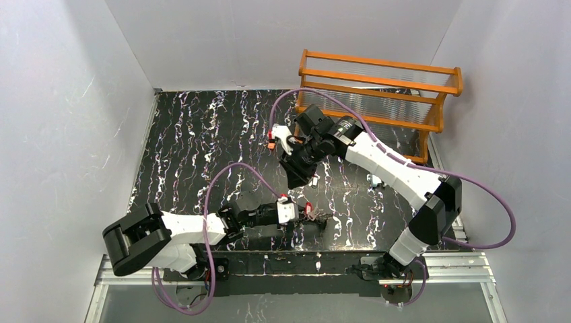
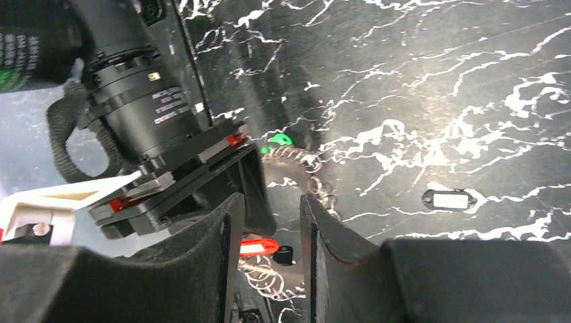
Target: Remove the keys from the keyring
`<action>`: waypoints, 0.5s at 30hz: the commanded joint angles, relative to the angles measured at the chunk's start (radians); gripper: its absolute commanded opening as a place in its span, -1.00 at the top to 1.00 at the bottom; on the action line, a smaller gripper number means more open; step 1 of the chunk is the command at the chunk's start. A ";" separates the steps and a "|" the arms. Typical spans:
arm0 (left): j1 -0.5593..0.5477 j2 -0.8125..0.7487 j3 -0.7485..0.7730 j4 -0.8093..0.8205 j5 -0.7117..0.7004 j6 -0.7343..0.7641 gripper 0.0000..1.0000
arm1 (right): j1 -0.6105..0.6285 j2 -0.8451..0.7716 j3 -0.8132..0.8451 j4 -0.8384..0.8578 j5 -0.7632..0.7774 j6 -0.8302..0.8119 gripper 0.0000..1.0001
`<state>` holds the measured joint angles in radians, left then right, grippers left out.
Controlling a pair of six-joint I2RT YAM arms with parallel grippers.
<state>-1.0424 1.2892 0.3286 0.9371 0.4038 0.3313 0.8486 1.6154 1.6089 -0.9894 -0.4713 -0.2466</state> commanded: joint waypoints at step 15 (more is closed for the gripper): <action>0.061 0.075 -0.003 0.083 -0.117 -0.278 1.00 | -0.081 -0.595 -0.704 0.556 0.020 0.292 -0.02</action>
<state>-0.9890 1.3563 0.3286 1.0531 0.3164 0.0841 0.7666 1.1118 1.0138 -0.6174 -0.4301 -0.0563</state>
